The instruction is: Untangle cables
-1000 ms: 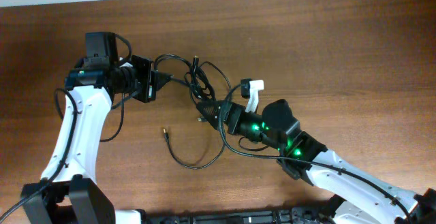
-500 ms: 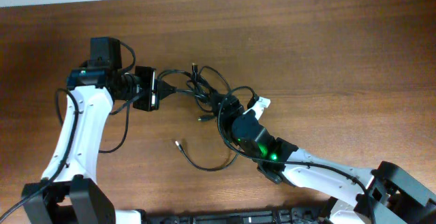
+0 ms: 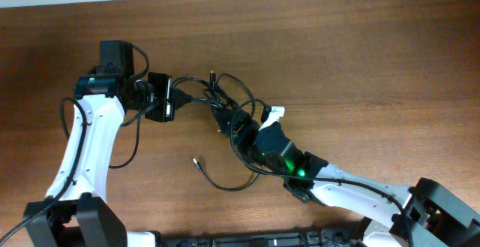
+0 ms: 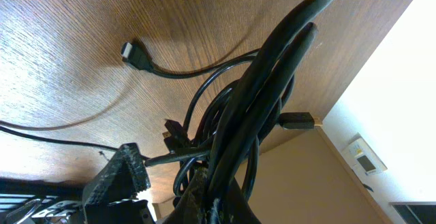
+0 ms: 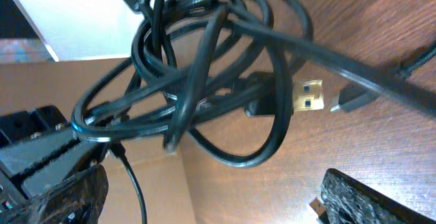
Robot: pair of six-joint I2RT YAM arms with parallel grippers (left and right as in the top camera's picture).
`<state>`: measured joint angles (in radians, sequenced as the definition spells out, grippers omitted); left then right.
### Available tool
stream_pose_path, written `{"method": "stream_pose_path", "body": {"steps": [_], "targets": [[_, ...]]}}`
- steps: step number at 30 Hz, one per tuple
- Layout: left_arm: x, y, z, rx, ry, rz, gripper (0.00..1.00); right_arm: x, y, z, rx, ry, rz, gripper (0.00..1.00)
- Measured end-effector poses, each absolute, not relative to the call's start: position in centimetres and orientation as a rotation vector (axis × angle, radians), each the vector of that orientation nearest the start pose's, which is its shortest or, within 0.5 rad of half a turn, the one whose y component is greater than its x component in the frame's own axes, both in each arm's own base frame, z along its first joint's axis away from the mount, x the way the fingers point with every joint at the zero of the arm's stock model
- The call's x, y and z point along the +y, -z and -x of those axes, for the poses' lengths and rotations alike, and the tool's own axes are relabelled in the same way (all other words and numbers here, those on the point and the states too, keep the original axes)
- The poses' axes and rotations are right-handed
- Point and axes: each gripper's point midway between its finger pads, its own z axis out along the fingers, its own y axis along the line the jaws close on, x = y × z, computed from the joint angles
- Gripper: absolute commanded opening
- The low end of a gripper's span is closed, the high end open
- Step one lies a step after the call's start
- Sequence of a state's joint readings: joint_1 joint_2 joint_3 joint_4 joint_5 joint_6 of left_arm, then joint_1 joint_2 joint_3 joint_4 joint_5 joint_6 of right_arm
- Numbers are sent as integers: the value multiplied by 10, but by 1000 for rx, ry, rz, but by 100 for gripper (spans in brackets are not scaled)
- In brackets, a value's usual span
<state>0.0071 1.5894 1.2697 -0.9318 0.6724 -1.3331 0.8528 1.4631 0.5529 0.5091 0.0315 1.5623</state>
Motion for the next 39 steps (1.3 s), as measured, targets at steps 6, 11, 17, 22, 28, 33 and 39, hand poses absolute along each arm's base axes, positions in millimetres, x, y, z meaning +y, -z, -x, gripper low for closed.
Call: {"method": "stream_pose_path", "body": {"steps": [6, 11, 17, 22, 28, 33, 39], "targets": [[-105, -159, -343, 2531, 1157, 1784, 0, 314, -123, -272, 2197, -1453, -806, 99], [-102, -158, -343, 2502, 1132, 1843, 0, 313, -121, -272, 2202, -1441, -811, 100], [-102, -158, -343, 2492, 1131, 1866, 0, 309, -103, -277, 2215, -1367, -845, 92], [-102, -158, -344, 2489, 1134, 1864, 0, 303, -96, -285, 2184, -1313, -875, 92], [-101, -159, -349, 2474, 1145, 1838, 0, 300, -96, -288, 2168, -1294, -886, 91], [-101, -159, -349, 2474, 1145, 1838, 0, 299, -96, -288, 2166, -1292, -887, 91], [-101, -159, -349, 2474, 1145, 1838, 0, 299, -95, -288, 2166, -1291, -887, 92]]}}
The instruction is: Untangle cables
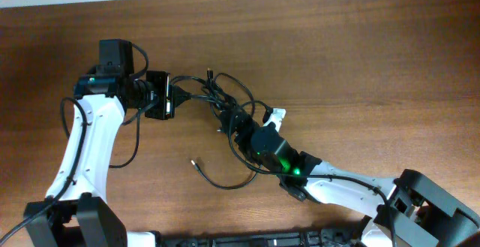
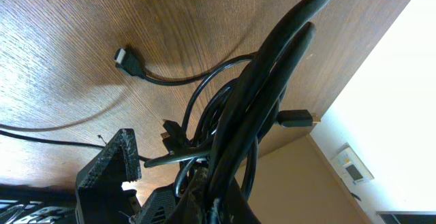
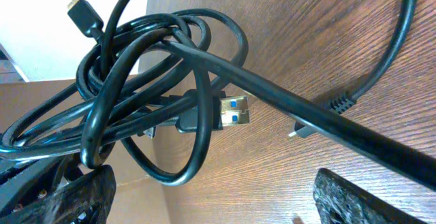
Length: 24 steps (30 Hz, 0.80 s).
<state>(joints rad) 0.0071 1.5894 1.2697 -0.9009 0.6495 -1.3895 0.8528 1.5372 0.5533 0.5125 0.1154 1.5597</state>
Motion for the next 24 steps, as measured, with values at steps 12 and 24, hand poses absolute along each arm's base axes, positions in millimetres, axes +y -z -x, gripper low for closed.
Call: {"method": "stream_pose_path", "body": {"steps": [12, 24], "targets": [[-112, -164, -340, 2503, 1222, 1886, 0, 291, -96, -295, 2119, -1245, -916, 88], [-148, -178, -313, 2635, 1392, 1928, 0, 223, -73, -332, 2123, -898, -874, 4]]}}
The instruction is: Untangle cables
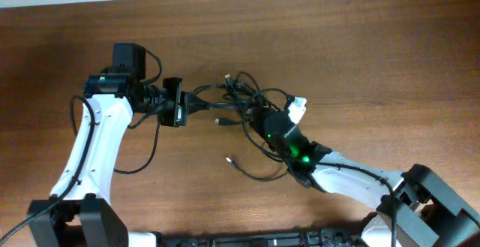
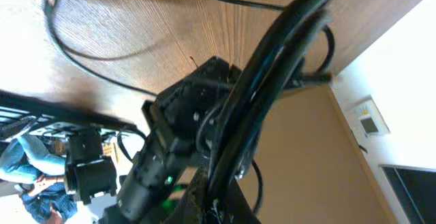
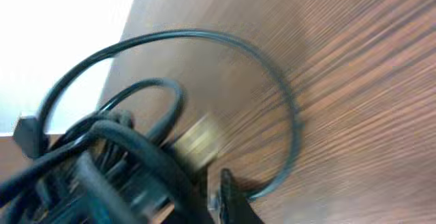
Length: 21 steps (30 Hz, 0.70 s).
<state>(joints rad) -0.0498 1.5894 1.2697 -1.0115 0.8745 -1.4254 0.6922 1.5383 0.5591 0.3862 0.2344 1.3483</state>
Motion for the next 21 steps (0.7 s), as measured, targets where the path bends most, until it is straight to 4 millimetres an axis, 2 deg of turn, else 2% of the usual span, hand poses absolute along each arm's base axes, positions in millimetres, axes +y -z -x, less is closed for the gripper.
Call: {"method": "stream_pose_path", "body": {"steps": [2, 4, 6, 7, 9, 10, 11, 12, 14, 17, 18, 19, 20, 21], "targets": [[-141, -182, -317, 2601, 1434, 1950, 0, 199, -55, -333, 2198, -768, -858, 4], [-132, -184, -321, 2557, 1469, 1976, 0, 184, -44, -332, 2264, -713, -846, 4], [-116, -187, -327, 2490, 1507, 2003, 0, 171, -41, -330, 2348, -695, -753, 4], [-109, -188, -330, 2462, 1527, 2009, 0, 168, -47, -330, 2369, -706, -708, 5], [-97, -188, -332, 2415, 1533, 2037, 0, 157, -67, -324, 2401, -764, -632, 34], [-92, -187, -334, 2400, 1515, 2046, 0, 152, -77, -325, 2385, -791, -611, 39], [-77, -182, -338, 2352, 1468, 2070, 0, 130, -96, -333, 2321, -835, -640, 48], [-61, -177, -341, 2298, 1407, 2105, 0, 128, -108, -334, 2290, -887, -619, 54], [-52, -171, -342, 2282, 1332, 2121, 0, 146, -123, -327, 2288, -997, -522, 56], [-51, -169, -342, 2282, 1312, 2123, 0, 178, -128, -309, 2332, -1112, -394, 56], [-50, -169, -342, 2282, 1307, 2124, 0, 193, -132, -303, 2330, -1153, -327, 56], [-50, -169, -342, 2282, 1302, 2124, 0, 217, -146, -297, 2282, -1220, -218, 55], [-50, -169, -342, 2281, 1301, 2125, 0, 234, -154, -293, 2248, -1261, -167, 50], [-50, -168, -342, 2282, 1299, 2128, 0, 242, -156, -293, 2233, -1280, -168, 47]]}}
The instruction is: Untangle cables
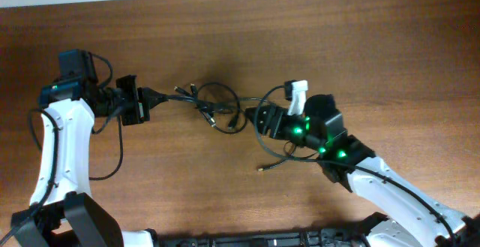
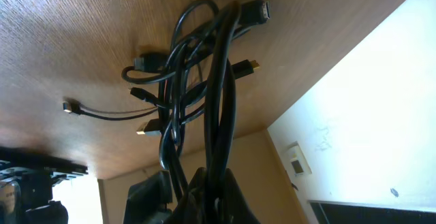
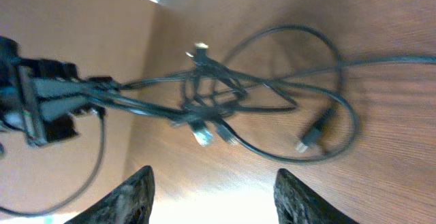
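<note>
A knot of several black cables point(image 1: 214, 110) lies mid-table, with plug ends sticking out of it. My left gripper point(image 1: 144, 98) is shut on a strand bundle that runs taut from its jaws to the knot; the left wrist view shows those cables point(image 2: 204, 94) rising out of the left gripper point(image 2: 219, 200). My right gripper point(image 1: 259, 119) stands open just right of the knot, with nothing between its fingers point(image 3: 136, 190). In the right wrist view the knot point(image 3: 211, 98) lies ahead of the right gripper point(image 3: 221, 207), apart from it.
A thin loose cable point(image 1: 281, 157) loops under the right arm, its plug end point(image 1: 260, 170) on the wood. The brown table point(image 1: 375, 52) runs to a pale wall along the far edge. The left arm's own black lead point(image 1: 112, 161) hangs at the left.
My left gripper has moved left with its bundle, drawing the knot left and stretching it. My right gripper, then in among the cables, is now open and clear of them to the right.
First both grippers were close together at the knot, left shut on a bundle, right fingers wide around the cables. Both then stood further right, still in the cables. Now the arms are apart, the knot is looser and flatter, and only the left holds cable.
</note>
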Robot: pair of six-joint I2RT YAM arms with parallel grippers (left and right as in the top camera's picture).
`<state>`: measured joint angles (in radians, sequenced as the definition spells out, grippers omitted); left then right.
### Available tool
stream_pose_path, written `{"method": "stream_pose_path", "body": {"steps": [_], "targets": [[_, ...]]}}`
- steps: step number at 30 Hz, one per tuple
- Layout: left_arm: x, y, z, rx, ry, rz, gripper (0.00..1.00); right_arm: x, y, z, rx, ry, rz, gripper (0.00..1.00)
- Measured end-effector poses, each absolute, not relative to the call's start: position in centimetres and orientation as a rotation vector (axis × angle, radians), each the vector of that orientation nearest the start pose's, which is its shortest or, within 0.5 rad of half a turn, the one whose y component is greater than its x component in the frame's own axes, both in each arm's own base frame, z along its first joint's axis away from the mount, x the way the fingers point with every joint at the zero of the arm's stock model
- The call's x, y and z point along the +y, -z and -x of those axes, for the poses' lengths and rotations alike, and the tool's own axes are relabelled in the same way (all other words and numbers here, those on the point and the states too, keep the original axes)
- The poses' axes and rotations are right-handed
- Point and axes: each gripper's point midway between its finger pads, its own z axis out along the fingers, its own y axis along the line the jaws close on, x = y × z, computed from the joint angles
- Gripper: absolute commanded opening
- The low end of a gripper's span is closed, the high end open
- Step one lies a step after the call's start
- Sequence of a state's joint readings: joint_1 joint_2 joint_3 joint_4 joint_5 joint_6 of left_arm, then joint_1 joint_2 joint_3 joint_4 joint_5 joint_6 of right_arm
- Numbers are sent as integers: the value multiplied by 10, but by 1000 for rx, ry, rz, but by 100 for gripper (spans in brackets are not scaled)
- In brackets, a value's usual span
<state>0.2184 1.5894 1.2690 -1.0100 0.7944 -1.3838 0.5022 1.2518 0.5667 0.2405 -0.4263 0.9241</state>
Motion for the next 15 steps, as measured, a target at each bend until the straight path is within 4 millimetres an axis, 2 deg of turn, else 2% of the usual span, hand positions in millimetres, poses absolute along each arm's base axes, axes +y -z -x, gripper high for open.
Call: {"method": "stream_pose_path", "body": {"steps": [1, 4, 5, 6, 8, 12, 15], "targets": [[-51, -168, -342, 2289, 1296, 2122, 0, 256, -162, -297, 2187, -1335, -215, 47], [-65, -167, -340, 2346, 1282, 2082, 0, 284, -149, -304, 2165, -1454, -364, 43], [-71, -167, -338, 2373, 1273, 2062, 0, 291, -140, -310, 2154, -1502, -432, 38], [-78, -166, -336, 2404, 1268, 2043, 0, 292, -126, -313, 2179, -1510, -502, 24], [-86, -166, -334, 2438, 1257, 2019, 0, 295, -115, -317, 2180, -1543, -581, 4], [-80, -160, -339, 2424, 1180, 1999, 0, 302, -112, -305, 2244, -1618, -574, 4], [-68, -159, -361, 2360, 1135, 1898, 0, 307, -113, -297, 2274, -1656, -519, 4]]}}
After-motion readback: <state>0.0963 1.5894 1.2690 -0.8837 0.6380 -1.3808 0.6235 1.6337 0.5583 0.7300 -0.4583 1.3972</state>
